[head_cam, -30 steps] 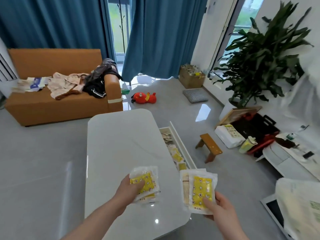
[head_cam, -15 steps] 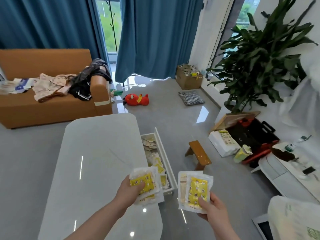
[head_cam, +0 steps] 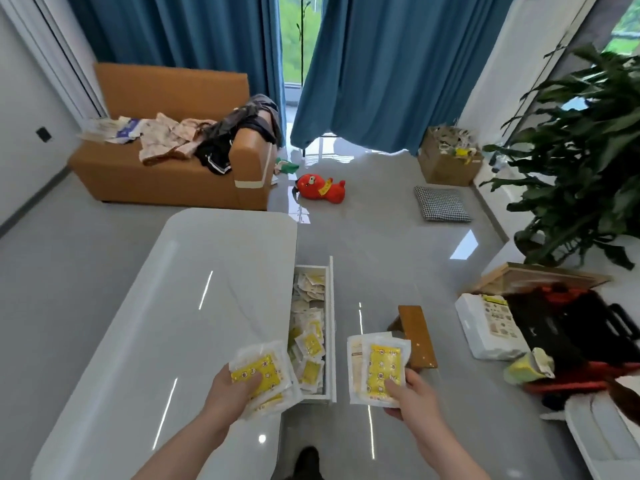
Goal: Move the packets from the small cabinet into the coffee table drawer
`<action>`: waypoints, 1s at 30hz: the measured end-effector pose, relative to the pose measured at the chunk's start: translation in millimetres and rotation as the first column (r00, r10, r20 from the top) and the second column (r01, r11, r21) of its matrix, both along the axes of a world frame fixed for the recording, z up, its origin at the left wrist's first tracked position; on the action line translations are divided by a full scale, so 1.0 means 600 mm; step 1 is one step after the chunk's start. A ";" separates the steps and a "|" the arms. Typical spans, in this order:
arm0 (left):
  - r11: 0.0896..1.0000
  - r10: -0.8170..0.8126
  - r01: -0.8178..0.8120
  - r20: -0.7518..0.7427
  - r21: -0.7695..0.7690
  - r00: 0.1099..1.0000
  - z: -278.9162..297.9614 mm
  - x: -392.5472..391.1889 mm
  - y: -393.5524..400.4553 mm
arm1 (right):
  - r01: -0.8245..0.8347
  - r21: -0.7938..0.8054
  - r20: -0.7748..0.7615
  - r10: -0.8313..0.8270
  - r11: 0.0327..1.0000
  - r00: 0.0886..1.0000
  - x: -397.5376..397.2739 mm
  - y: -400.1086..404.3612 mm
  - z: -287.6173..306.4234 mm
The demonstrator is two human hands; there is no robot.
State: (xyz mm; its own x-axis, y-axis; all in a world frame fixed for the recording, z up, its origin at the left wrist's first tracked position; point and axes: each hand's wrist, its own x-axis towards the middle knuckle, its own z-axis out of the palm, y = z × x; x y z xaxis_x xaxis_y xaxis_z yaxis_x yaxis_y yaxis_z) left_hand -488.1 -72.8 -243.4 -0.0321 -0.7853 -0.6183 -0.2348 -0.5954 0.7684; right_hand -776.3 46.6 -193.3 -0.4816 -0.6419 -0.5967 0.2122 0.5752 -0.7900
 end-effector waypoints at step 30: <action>0.948 -0.092 0.008 0.251 0.319 0.964 -0.581 -0.317 -0.426 | -0.295 0.317 0.114 0.272 0.901 0.955 -0.245 -0.538 -0.548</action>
